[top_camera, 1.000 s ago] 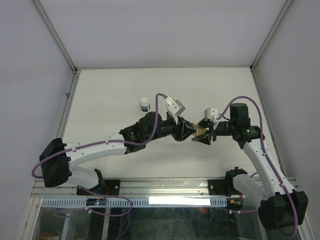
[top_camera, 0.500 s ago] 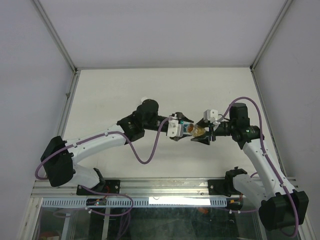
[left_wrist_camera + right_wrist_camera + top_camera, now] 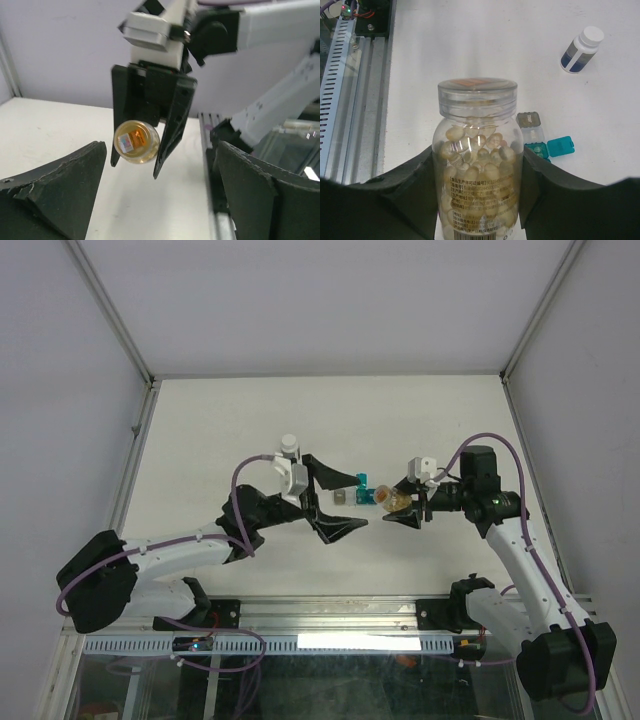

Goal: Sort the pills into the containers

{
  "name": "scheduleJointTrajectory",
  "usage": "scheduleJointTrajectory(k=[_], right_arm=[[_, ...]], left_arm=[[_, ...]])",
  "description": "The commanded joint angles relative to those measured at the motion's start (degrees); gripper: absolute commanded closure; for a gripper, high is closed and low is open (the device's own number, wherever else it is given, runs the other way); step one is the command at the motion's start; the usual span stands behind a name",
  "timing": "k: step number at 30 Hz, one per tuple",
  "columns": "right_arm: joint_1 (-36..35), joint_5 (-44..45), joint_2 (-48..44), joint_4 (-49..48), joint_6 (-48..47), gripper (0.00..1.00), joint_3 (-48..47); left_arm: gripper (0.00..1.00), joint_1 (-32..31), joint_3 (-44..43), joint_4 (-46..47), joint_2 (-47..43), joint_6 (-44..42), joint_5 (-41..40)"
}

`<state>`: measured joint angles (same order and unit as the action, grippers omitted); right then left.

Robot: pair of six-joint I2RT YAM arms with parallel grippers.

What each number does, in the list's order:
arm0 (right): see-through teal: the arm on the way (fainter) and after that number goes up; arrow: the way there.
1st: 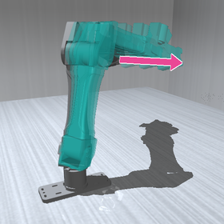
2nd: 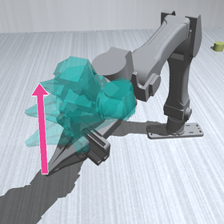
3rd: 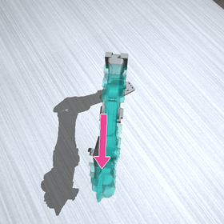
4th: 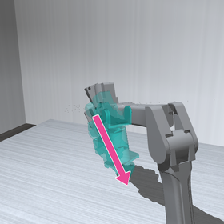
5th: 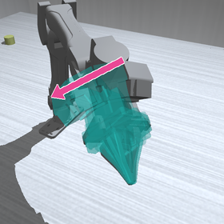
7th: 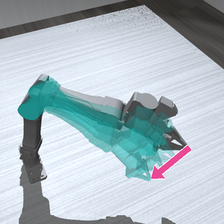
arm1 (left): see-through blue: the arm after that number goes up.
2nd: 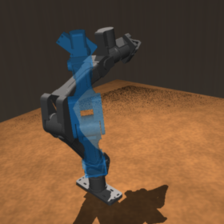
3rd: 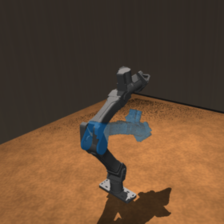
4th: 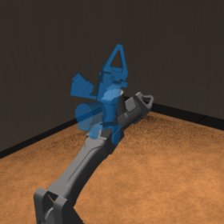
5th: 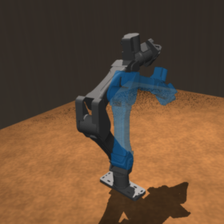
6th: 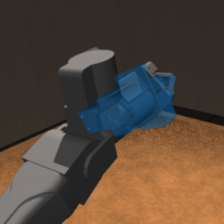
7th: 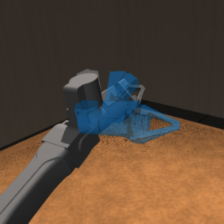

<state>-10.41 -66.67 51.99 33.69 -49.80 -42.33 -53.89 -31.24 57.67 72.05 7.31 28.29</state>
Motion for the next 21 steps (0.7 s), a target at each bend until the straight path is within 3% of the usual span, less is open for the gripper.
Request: scheduleJointTrajectory(k=[1,5,10,18,21], right_arm=[[0.2,-0.82,-0.38,-2.05,0.47,1.0,-1.97],[0.21,-0.67,-0.26,-2.05,0.49,1.0,-1.97],[0.24,-0.54,-0.1,-2.05,0.48,1.0,-1.96],[0.35,-0.15,0.72,-2.14,0.46,1.0,-1.8],[0.56,-0.11,0.92,-2.14,0.45,1.0,-1.76]], left_arm=[[0.09,0.42,-5.77,-12.2,-4.58,20.48,-15.71],[0.22,-2.67,-11.7,-30.68,-5.34,19.48,-28.02],[0.23,-8.66,-20.96,-43.94,-1.19,13.98,-36.53],[0.19,-9.57,-22.66,-45.41,-0.37,12.01,-35.26],[0.09,-9.5,-19.67,-39.8,-2.62,11.09,-31.46]])
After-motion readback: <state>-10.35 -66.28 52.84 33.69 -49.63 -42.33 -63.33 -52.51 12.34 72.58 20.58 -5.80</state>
